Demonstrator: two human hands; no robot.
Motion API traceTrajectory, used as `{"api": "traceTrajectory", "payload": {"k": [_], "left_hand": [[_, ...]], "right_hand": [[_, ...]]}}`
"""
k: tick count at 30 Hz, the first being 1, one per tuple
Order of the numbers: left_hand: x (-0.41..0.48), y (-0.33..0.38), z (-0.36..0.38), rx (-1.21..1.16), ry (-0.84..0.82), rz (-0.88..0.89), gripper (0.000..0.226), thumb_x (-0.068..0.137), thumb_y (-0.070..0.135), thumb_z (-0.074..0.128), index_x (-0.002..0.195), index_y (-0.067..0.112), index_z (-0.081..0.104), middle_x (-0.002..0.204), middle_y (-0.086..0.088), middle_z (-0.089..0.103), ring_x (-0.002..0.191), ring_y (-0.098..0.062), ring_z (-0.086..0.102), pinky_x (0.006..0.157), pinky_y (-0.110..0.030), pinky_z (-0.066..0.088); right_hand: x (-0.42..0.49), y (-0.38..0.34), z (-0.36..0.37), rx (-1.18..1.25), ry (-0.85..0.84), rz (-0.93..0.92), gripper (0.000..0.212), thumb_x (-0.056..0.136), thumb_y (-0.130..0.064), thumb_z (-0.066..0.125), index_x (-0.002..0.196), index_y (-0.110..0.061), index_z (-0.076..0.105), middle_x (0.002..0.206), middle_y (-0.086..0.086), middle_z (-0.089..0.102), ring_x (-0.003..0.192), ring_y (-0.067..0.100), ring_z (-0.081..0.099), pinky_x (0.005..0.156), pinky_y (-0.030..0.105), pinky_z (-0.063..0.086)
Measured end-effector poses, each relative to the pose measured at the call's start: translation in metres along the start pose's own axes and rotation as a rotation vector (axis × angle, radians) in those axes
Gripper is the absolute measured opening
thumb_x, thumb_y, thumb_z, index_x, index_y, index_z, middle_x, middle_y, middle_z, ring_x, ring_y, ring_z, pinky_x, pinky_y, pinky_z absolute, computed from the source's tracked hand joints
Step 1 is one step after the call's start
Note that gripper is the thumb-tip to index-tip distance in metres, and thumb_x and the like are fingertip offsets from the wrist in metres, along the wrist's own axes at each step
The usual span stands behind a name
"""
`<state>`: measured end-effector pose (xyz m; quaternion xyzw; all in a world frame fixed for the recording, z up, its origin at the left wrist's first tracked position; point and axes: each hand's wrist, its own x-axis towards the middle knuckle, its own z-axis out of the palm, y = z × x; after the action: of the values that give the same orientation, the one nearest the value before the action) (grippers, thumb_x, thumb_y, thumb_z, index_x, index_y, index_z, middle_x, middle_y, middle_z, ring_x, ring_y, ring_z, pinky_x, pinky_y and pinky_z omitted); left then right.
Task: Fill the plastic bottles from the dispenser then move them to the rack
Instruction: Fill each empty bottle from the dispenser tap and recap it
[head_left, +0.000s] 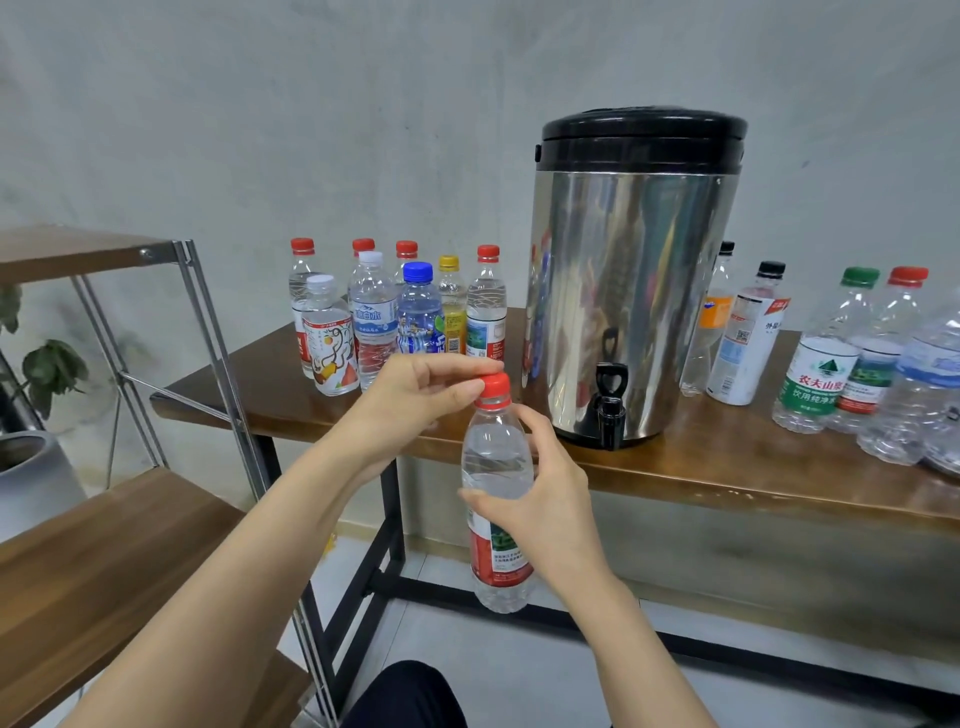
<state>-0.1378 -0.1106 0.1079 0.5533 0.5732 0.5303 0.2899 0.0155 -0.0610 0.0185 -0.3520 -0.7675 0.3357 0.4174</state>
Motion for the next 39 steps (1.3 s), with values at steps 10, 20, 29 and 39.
{"api": "traceTrajectory", "payload": {"k": [10, 20, 29, 39], "left_hand": [[0.005, -0.006, 0.012, -0.173, 0.142, -0.04, 0.034, 0.063, 0.026, 0.08, 0.097, 0.022, 0.078, 0.096, 0.002, 0.077, 0.1, -0.02, 0.07, 0.085, -0.031, 0.058], [0.004, -0.01, 0.017, -0.127, 0.052, 0.0, 0.02, 0.093, 0.02, 0.063, 0.111, 0.021, 0.073, 0.101, 0.01, 0.075, 0.091, 0.0, 0.068, 0.076, -0.012, 0.052], [0.008, -0.01, 0.018, -0.133, 0.075, 0.04, 0.022, 0.094, 0.015, 0.062, 0.115, 0.019, 0.067, 0.103, 0.004, 0.075, 0.094, -0.005, 0.07, 0.077, -0.015, 0.053], [0.013, -0.019, 0.022, -0.186, 0.128, 0.072, 0.027, 0.087, 0.02, 0.068, 0.114, 0.015, 0.068, 0.105, 0.001, 0.075, 0.099, -0.011, 0.07, 0.077, -0.017, 0.054]], "right_hand": [[0.002, -0.005, 0.0, -0.046, -0.021, -0.009, 0.084, 0.068, -0.034, 0.088, 0.133, -0.049, 0.038, 0.125, -0.023, 0.055, 0.113, 0.001, 0.054, 0.097, 0.033, 0.051], [0.004, -0.003, 0.0, -0.028, -0.008, 0.007, 0.084, 0.068, -0.034, 0.089, 0.134, -0.047, 0.039, 0.125, -0.021, 0.057, 0.113, 0.003, 0.056, 0.097, 0.036, 0.052], [0.006, 0.0, 0.001, -0.046, -0.015, -0.017, 0.084, 0.067, -0.035, 0.089, 0.134, -0.048, 0.039, 0.124, -0.022, 0.056, 0.113, 0.001, 0.055, 0.097, 0.032, 0.051], [0.009, 0.0, 0.002, -0.02, -0.023, -0.04, 0.083, 0.067, -0.037, 0.088, 0.133, -0.049, 0.039, 0.124, -0.023, 0.057, 0.113, 0.0, 0.055, 0.097, 0.032, 0.052]]}}
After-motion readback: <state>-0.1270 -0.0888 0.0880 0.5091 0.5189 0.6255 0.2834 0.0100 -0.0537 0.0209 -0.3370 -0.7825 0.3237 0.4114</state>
